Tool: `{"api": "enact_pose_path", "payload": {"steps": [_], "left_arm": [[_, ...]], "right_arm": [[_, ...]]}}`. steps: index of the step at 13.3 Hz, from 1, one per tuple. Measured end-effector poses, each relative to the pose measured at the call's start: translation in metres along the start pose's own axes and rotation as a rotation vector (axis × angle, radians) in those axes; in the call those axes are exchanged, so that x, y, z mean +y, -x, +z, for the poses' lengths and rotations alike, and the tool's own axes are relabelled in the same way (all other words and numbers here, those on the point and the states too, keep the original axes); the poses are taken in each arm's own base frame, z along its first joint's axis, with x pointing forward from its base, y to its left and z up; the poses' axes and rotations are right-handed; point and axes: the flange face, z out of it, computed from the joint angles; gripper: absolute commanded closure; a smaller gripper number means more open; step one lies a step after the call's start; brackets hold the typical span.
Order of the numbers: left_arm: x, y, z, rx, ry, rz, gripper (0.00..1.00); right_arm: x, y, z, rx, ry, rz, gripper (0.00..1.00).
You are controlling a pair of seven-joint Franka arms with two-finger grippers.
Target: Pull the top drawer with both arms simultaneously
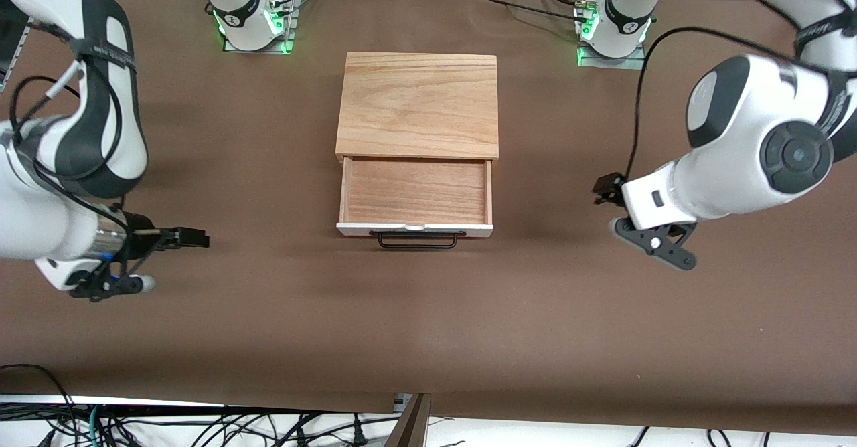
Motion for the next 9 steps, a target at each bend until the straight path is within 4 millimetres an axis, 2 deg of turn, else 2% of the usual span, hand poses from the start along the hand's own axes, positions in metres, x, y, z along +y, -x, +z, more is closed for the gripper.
{"api": "enact_pose_path", "payload": {"steps": [2,4,7,9], "left_arm": [[0.004,0.02,-0.031,-0.001,-0.047,0.017,0.0],[-0.007,0.048,-0.059,0.028,-0.069,-0.023,0.0],[-0.041,0.107,-0.071,0.056,-0.072,-0.121,0.0],[-0.05,0.141,-0.073,0.086,-0.075,-0.2,0.0]], "right_arm": [[0.021,0.022,-0.042,0.043,0.071,0.009,0.0],[0.054,0.053,-0.089,0.091,0.119,0.043,0.0],[0.075,0.1,-0.142,0.142,0.111,0.076,0.0],[0.069,0.125,-0.158,0.135,0.089,0.094,0.0]]}}
